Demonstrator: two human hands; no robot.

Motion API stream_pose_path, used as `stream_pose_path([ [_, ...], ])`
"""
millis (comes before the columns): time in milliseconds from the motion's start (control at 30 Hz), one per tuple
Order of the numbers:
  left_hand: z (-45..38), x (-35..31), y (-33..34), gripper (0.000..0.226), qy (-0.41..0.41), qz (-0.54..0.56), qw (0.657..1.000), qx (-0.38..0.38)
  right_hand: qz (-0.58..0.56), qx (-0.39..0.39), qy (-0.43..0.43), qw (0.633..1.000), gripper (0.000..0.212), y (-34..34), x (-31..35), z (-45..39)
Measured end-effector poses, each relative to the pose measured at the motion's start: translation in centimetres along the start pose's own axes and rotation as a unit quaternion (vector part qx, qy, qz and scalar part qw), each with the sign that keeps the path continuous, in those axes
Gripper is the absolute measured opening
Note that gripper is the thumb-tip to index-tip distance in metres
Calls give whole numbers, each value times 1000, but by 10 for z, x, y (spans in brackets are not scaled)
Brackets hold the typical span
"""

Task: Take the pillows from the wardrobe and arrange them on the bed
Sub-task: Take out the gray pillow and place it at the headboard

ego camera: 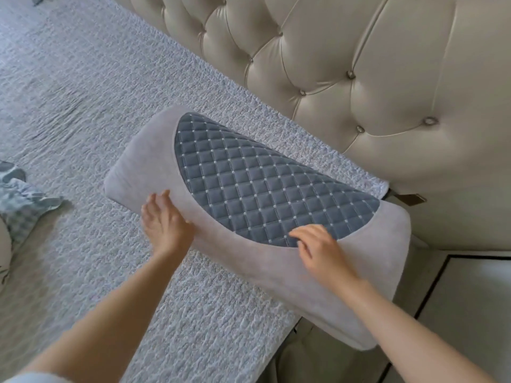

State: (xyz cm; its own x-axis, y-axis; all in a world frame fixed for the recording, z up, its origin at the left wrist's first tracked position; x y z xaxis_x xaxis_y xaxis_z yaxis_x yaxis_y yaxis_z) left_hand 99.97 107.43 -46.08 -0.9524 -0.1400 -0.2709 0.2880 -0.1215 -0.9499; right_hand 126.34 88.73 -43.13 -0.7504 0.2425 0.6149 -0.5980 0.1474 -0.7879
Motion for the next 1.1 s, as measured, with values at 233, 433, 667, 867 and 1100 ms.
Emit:
stream_pose_path([
  [233,-55,-53,2,54,116,-42,991,51,122,-23,235,964,38,-53,-81,36],
  [433,-91,-43,13,93,38,-74,990,118,119,-86,507,849,76,-65,-124,77],
  [667,-62,-71,6,56,91,-126,987,46,32,-123,603,788,93,-41,-138,93],
  [867,23,-93,51,71,120,-162,962,183,18,-114,615,780,93,-42,-136,91],
  [1100,42,-81,88,35,-74,43,955,283,-20,-130,621,773,116,-43,-149,101],
])
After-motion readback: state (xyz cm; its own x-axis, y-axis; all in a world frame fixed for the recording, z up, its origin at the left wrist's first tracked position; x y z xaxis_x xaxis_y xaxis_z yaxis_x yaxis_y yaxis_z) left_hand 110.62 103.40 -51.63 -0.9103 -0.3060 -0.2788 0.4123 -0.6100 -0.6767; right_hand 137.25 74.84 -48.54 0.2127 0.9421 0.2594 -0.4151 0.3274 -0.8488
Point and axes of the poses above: each hand's wrist, its own z-axis away from the middle knuckle, its own y-axis out of the palm, x = y × z, the point moved 9 cm from there along -z, towards the middle knuckle, and after that the axes turned 7 degrees about -x, right-handed, at the moved point
